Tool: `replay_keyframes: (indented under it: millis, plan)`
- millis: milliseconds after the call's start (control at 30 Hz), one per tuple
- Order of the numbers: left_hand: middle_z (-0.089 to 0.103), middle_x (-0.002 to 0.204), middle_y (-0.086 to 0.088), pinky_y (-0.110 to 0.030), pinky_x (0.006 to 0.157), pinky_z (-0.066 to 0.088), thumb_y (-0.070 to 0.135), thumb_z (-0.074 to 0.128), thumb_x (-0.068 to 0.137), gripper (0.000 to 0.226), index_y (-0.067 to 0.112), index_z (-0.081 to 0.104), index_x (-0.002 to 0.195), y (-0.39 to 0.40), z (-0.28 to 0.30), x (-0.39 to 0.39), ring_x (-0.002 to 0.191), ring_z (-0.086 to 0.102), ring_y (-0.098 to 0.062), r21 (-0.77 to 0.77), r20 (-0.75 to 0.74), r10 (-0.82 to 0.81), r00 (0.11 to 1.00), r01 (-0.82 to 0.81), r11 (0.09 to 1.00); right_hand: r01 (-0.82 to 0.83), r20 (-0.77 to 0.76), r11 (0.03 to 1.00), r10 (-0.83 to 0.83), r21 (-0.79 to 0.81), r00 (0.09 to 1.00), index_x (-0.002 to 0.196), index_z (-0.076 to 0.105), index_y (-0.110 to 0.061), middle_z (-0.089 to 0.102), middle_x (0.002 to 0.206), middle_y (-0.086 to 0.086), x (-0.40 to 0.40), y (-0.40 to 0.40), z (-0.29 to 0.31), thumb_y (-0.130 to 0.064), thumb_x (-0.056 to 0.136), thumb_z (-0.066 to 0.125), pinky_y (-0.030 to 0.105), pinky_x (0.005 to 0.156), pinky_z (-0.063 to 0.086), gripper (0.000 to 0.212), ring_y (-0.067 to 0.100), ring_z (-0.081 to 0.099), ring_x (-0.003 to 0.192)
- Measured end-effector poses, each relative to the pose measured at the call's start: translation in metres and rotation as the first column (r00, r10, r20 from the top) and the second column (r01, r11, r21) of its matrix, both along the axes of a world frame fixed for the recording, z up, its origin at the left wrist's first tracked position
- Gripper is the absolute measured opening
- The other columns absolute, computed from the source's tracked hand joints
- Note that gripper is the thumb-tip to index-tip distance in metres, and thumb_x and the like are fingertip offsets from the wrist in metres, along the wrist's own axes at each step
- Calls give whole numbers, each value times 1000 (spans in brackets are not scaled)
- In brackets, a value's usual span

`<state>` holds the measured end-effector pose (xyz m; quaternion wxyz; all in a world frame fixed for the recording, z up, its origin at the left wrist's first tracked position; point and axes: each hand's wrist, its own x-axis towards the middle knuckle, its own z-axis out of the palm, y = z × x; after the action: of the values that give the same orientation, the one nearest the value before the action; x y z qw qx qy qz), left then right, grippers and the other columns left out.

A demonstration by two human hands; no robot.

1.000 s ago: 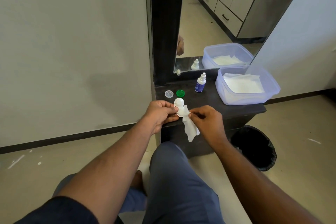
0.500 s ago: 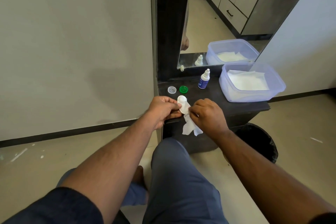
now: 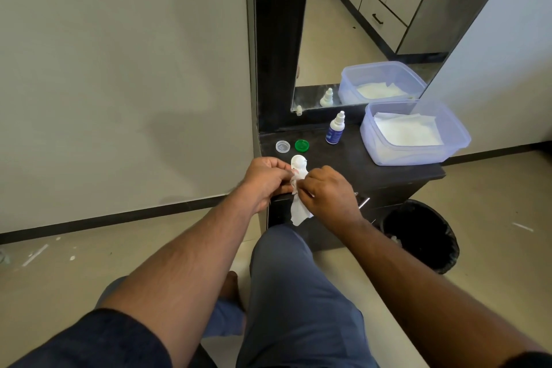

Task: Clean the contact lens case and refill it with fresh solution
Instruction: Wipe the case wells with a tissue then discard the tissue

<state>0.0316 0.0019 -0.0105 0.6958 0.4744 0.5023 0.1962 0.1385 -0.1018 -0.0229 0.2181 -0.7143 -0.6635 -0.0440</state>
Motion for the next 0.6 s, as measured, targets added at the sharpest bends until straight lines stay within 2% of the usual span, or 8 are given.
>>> replay_keyframes:
  millis: [67, 200, 333, 400, 600]
  plan:
    - [70, 85, -18, -32, 67, 60, -7, 63, 83, 13, 5, 67, 78, 0, -1, 0, 65, 67, -20, 2, -12, -4, 1000, 4, 1000, 4, 16, 1000, -4, -8, 1000, 72, 73, -10, 65, 68, 5, 0, 4, 3, -18, 82, 67, 32, 53, 43, 13, 19, 52, 62]
    - [69, 77, -16, -28, 58, 60, -9, 65, 82, 12, 1, 63, 76, -3, 2, -1, 59, 69, -19, -12, 49, -2, 999, 3, 1000, 175, -188, 985, -174, -14, 967, 81, 75, -8, 67, 77, 6, 6, 2, 6, -14, 83, 66, 27, 63, 42, 11, 19, 55, 75]
    - [67, 74, -15, -26, 56, 60, -11, 63, 82, 13, 1, 63, 77, -3, 3, 0, 56, 67, -18, -1, 42, 7, 999, -7, 1000, 113, -151, 992, -120, -53, 981, 82, 75, -6, 66, 79, 7, 3, 9, 9, -14, 84, 66, 28, 64, 43, 11, 20, 54, 77]
    - [65, 75, -16, -30, 60, 61, -12, 61, 81, 13, 1, 64, 78, -2, 1, 0, 59, 65, -20, -1, 35, 5, 999, -5, 1000, 79, -117, 996, -84, -46, 990, 79, 73, -5, 64, 76, 8, -4, 12, 9, -13, 82, 66, 30, 60, 44, 11, 21, 54, 74]
    - [69, 80, -19, -33, 64, 61, -9, 66, 81, 9, -1, 63, 78, -3, 3, -2, 65, 69, -23, -30, 73, 11, 997, -9, 1000, 193, -161, 981, -195, -26, 967, 76, 71, -6, 63, 75, 7, -5, 6, 4, -13, 83, 63, 29, 60, 43, 13, 19, 53, 74]
